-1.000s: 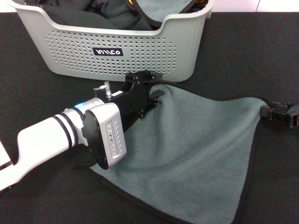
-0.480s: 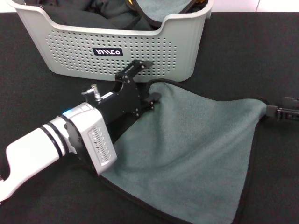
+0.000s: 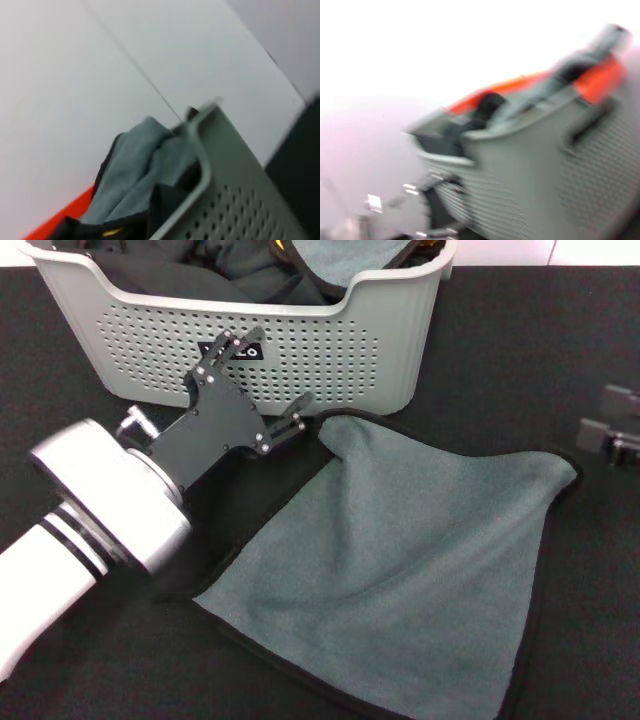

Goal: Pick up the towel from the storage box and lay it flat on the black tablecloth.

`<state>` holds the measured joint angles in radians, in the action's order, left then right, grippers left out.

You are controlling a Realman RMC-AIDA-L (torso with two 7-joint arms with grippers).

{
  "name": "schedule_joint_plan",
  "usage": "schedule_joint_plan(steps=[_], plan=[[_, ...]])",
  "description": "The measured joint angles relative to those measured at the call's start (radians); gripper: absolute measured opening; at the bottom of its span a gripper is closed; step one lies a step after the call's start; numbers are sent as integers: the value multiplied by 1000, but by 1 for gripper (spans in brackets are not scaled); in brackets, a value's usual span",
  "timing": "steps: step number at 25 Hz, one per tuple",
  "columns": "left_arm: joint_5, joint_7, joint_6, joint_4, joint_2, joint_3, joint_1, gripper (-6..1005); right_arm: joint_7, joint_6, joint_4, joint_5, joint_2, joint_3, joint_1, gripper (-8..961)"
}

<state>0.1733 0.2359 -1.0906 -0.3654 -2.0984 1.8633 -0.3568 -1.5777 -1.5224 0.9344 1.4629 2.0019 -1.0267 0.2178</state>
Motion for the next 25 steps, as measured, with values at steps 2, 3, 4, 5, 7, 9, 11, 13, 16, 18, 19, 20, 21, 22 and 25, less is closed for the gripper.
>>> schedule_joint_plan(steps=[2, 3, 4, 5, 7, 9, 11, 13, 16, 18, 19, 20, 21, 22, 25], plan=[[21, -128, -22, 0, 6, 0, -2, 887, 70, -76, -28, -27, 0, 1, 17, 800], [55, -255, -46, 1, 15, 0, -7, 887, 106, -121, -40, -36, 0, 0, 30, 799], [97, -379, -68, 3, 28, -2, -13, 886, 129, -149, -48, -38, 1, -1, 38, 799], [134, -478, -91, 4, 40, -4, -19, 885, 158, -186, -56, -38, 2, -4, 49, 799], [198, -628, -141, 5, 59, -6, -28, 884, 206, -245, -66, -38, 4, -10, 63, 798], [264, -737, -214, 5, 77, -6, -33, 883, 256, -313, -70, -36, 6, -20, 71, 797], [332, -826, -313, 0, 100, -6, -30, 881, 292, -357, -69, -35, 6, -35, 76, 796], [380, -887, -400, -2, 118, -6, -28, 880, 310, -381, -64, -33, 6, -49, 79, 796], [450, -986, -546, 1, 153, -8, -41, 878, 324, -401, -52, -32, 7, -75, 84, 796], [478, -1018, -588, 0, 162, -8, -50, 876, 325, -403, -48, -32, 7, -78, 86, 795], [495, -1034, -612, -1, 168, -8, -57, 876, 325, -407, -47, -34, 8, -78, 86, 795], [511, -1046, -629, -1, 171, -8, -64, 875, 326, -411, -45, -35, 8, -79, 86, 795], [526, -1060, -644, -1, 174, -8, -72, 874, 326, -416, -44, -36, 8, -79, 86, 795], [542, -1073, -655, 0, 176, -8, -81, 874, 327, -420, -43, -37, 8, -79, 86, 795], [579, -1106, -661, -1, 179, -7, -102, 873, 327, -427, -40, -38, 8, -79, 86, 795]])
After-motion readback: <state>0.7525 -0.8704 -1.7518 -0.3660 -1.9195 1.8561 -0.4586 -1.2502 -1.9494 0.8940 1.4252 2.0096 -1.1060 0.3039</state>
